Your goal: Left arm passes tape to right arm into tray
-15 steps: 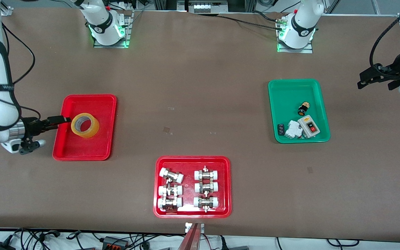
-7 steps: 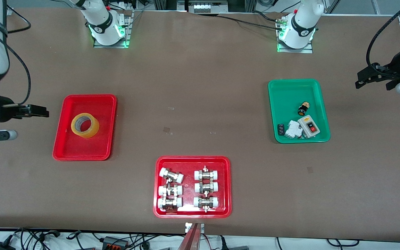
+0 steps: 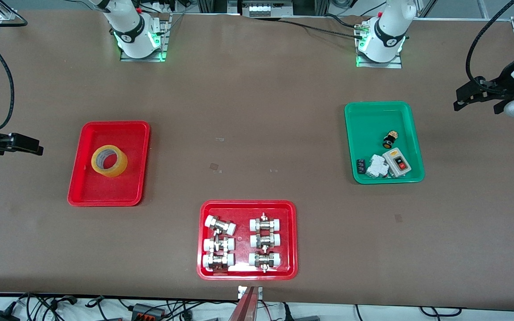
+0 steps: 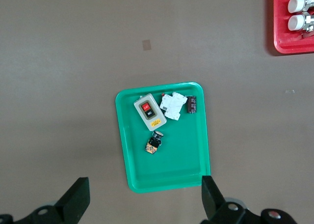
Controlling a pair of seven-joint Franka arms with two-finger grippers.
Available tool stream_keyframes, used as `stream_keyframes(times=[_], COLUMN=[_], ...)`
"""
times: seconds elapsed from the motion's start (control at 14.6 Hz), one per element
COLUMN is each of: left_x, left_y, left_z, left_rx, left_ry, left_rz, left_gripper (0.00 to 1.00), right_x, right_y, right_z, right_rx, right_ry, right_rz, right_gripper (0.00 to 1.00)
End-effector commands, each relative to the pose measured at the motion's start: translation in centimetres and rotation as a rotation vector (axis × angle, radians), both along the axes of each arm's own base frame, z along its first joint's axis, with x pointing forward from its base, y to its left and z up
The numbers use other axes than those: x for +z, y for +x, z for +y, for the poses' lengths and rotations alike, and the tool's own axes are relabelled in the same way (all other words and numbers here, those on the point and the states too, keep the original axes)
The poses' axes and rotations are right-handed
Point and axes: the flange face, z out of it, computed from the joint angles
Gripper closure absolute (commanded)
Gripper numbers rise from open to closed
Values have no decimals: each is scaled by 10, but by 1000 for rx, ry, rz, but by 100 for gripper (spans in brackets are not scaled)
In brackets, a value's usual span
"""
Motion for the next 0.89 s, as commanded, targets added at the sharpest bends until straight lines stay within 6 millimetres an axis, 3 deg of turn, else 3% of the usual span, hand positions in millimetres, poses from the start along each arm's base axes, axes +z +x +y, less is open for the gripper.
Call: stream_keyframes(times=[0.0,0.27,0.69,0.82], left_x=[4,4,5,5], left_y=[2,1,1,0], left_z=[-1,-1,-1,-14], left_rx=[-3,-5,-3,4], left_ry=[-12,-11,-11,-9], left_rz=[15,18,18,19], left_gripper=[0,0,0,0], right_x=[18,11,19,14], right_y=[5,-26,-50,-68], right_z=[2,-3,-4,-3], right_rx=[-15,-24,-26,-26], right_ry=[-17,-25,-31,-26], right_rz=[-88,-149,-157,-146], right_gripper=[0,0,0,0])
